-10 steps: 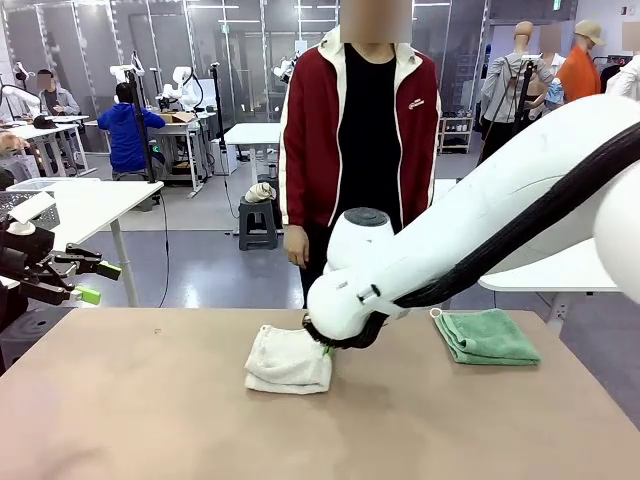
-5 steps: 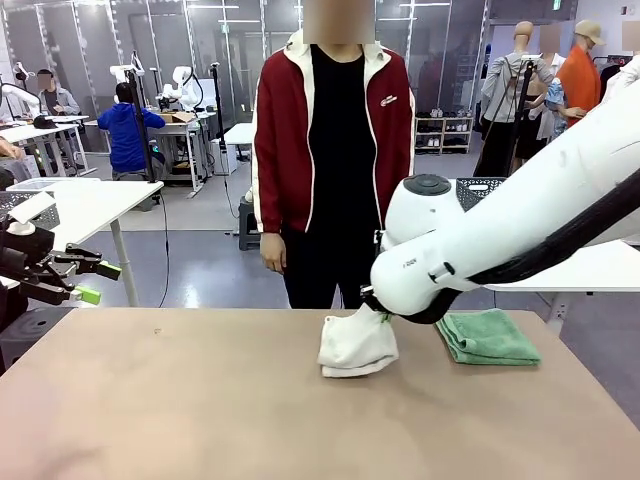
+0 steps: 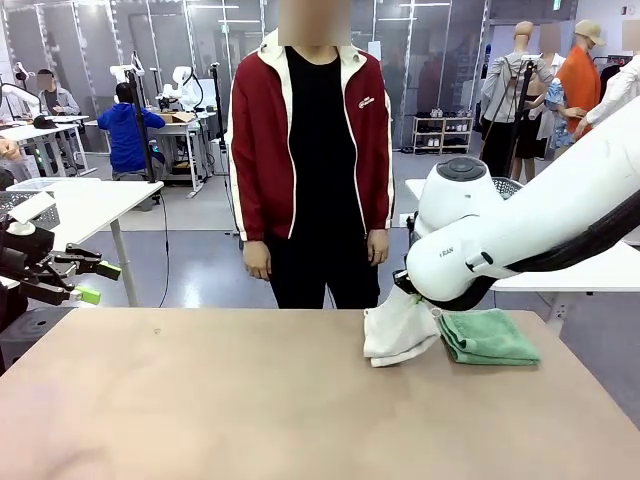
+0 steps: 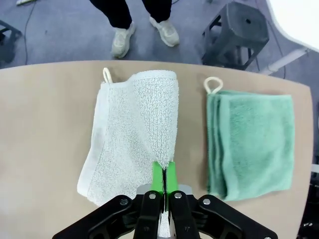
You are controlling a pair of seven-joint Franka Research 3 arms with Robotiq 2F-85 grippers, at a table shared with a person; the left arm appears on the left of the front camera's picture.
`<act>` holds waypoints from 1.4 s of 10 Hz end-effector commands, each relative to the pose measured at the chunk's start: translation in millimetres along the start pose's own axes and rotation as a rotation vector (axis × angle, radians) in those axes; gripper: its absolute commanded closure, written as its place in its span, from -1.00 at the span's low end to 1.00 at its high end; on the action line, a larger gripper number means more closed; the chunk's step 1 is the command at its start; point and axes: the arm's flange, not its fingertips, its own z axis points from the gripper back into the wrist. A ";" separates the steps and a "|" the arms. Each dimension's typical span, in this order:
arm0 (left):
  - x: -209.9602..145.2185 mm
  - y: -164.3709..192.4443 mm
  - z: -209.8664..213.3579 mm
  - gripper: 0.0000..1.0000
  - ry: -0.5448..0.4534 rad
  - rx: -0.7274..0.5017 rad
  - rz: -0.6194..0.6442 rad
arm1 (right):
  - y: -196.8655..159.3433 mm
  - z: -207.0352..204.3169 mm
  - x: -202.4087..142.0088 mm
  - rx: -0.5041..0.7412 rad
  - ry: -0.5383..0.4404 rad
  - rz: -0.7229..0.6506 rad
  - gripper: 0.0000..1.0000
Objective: Fold the towels and place them in the basket.
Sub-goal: Stack the folded Towel with hook on the right side of the table.
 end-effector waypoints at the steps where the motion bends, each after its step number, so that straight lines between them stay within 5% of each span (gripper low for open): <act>1: 2.3 -3.3 -0.1 -0.73 0.002 0.005 -0.005 | -10.3 13.7 5.9 -0.028 -0.011 0.077 0.95; 6: 2.3 -3.3 -0.1 -0.73 0.002 0.005 -0.005 | -52.2 48.4 6.1 -0.086 -0.018 0.127 0.95; 14: 2.3 -3.3 -0.1 -0.73 0.002 0.005 -0.005 | -101.4 24.9 38.3 -0.120 0.001 0.107 0.95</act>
